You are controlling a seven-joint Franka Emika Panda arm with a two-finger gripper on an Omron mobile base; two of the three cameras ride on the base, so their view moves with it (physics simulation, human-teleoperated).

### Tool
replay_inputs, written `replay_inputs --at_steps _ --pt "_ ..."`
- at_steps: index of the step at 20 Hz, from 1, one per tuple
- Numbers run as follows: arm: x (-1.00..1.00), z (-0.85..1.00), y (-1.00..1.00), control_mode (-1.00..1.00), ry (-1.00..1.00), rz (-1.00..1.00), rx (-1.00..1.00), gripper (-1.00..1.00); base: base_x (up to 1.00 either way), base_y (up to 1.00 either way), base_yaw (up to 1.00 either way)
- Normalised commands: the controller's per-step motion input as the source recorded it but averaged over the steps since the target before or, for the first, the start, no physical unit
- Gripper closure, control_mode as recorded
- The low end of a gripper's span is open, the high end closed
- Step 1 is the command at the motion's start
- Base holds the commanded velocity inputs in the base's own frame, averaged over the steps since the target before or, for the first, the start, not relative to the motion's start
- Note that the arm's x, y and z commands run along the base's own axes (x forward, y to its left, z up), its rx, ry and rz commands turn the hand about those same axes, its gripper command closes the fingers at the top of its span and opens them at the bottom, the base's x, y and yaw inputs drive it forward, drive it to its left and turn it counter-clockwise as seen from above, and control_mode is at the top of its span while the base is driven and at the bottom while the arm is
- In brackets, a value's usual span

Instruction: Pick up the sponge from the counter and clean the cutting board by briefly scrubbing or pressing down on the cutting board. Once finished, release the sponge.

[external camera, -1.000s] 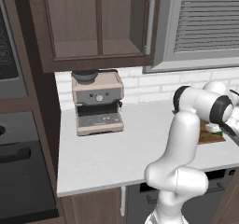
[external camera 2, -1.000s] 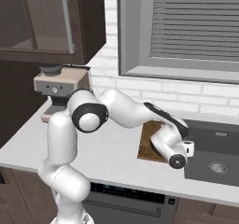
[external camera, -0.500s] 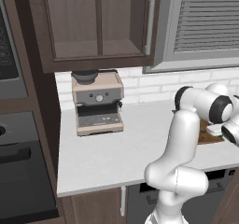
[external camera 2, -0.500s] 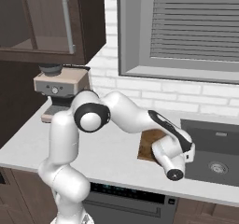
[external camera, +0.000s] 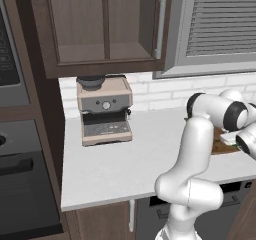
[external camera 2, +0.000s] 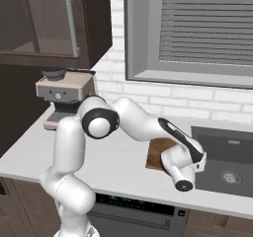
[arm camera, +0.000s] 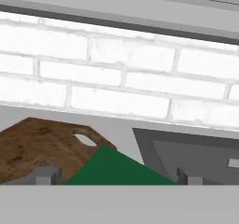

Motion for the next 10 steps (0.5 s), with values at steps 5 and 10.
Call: replay_inputs --at_steps 5,10 --pt "0.72 -0.94 0.75 -1.0 -0.04 0.0 -0.01 1.0 0.0 0.0 0.0" --pt "0.64 -0.84 0.93 -1.0 0.0 0.0 0.0 1.0 0.0 0.0 0.0"
